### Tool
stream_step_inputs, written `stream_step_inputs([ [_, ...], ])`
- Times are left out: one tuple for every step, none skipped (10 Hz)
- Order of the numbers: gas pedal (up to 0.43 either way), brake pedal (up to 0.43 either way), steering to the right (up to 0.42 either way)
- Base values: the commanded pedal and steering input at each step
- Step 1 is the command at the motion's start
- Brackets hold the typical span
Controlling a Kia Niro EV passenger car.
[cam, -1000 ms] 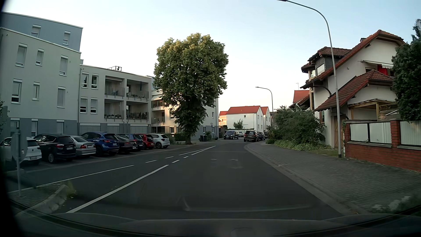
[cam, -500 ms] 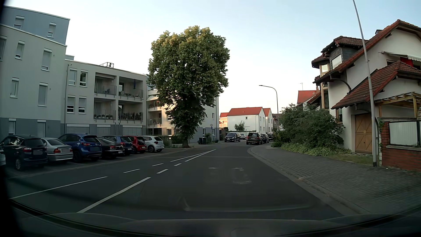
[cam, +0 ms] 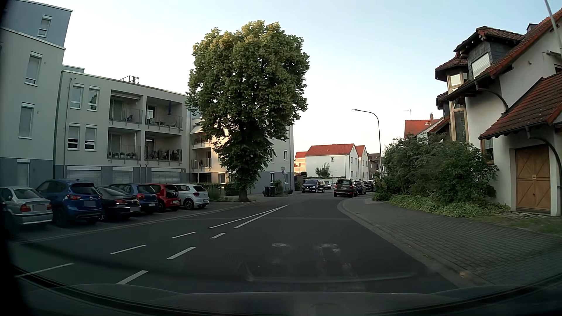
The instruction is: Follow the waypoints while adhering to traffic rules and regulations
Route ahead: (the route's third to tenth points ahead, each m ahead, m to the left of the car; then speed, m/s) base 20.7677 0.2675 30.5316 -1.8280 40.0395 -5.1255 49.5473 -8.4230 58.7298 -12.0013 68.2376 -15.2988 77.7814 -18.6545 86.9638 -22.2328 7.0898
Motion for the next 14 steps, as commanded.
stream_step_inputs([
  [0.138, 0.030, -0.007],
  [0.098, 0.030, -0.007],
  [0.087, 0.030, -0.006],
  [0.079, 0.030, -0.007],
  [0.047, 0.030, -0.006],
  [0.039, 0.030, -0.004],
  [0.020, 0.030, -0.004],
  [0.008, 0.030, -0.004],
  [0.000, 0.030, -0.003],
  [0.000, 0.030, -0.003],
  [0.000, 0.030, -0.003],
  [0.000, 0.030, -0.003],
  [0.000, 0.030, -0.003],
  [0.000, 0.030, -0.003],
])
